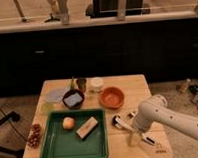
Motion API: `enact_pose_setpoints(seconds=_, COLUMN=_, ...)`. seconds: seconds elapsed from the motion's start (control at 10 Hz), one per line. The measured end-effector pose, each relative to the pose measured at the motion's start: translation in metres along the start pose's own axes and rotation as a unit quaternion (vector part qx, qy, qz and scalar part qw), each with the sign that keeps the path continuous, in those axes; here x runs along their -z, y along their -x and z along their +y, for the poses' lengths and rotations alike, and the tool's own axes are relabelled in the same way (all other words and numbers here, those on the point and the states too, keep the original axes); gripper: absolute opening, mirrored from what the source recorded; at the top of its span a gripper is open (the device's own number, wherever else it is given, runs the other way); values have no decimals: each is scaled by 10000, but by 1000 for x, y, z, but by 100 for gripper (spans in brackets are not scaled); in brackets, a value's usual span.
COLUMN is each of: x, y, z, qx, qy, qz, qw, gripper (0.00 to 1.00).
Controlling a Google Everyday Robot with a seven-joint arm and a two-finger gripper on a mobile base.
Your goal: Wipe red bowl with brush
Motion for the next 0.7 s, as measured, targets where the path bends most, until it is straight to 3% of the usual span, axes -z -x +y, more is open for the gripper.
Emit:
enact_pose_setpoints(seconds=0.5, x=0, y=-1, z=2, qx=63, qy=76, qz=-54, qw=9999, gripper=8)
enact_pose_setpoints(seconds=0.7, x=4, y=-1, z=2, qx=81, qy=45, qz=-94, qw=9999, gripper=0)
